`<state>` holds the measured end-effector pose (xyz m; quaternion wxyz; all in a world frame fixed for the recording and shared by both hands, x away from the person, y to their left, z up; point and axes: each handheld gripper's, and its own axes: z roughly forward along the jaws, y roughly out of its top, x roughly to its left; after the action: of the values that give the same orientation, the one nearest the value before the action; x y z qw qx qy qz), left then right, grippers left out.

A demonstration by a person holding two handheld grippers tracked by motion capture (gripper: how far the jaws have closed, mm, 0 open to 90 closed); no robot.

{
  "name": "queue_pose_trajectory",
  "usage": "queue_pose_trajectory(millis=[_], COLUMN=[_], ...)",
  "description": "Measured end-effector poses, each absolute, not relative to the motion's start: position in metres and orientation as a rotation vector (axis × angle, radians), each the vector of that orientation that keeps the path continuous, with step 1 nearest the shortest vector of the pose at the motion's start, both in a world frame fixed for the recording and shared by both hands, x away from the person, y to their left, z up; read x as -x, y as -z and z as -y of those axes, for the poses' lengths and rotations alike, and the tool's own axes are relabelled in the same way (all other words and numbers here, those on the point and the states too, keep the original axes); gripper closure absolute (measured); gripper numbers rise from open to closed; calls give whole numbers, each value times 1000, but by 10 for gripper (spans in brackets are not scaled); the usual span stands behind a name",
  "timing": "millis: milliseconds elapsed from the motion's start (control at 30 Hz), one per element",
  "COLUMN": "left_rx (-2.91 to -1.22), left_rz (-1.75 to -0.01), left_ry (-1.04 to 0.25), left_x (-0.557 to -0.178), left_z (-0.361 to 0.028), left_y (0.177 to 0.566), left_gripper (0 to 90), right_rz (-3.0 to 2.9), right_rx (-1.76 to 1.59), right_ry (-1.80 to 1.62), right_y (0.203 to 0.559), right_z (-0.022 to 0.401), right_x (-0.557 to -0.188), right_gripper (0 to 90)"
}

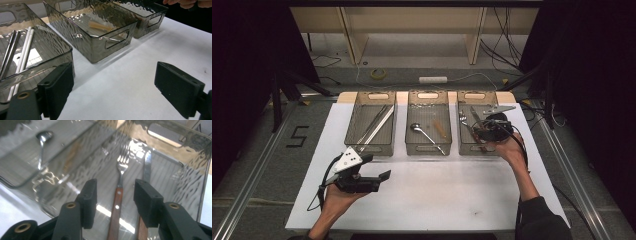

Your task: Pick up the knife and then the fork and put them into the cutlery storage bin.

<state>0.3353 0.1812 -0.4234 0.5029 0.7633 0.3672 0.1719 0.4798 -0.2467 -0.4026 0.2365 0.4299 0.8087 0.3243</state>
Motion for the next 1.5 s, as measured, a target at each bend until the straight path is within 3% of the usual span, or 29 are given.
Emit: queue_pose_trajectory(millis=[500,967,1500], left_rx=[-1840,-1830,-1834], left_rz=[-888,-896,-891], left_ry=[-396,-388,-374], left_x=[-335,-336,-335], left_z=[-181,-183,-183], left_y=[424,423,424], left_gripper=[152,151,151], right_rz=[-2191,-2166,-2204], right_rx=[-1226,-1134,-1035], right_ry=[-1193,-1344,-1455], right_y=[389,378,389], right_z=[250,233,220], right_x=[-462,-435,-397], right_gripper=[395,348,311])
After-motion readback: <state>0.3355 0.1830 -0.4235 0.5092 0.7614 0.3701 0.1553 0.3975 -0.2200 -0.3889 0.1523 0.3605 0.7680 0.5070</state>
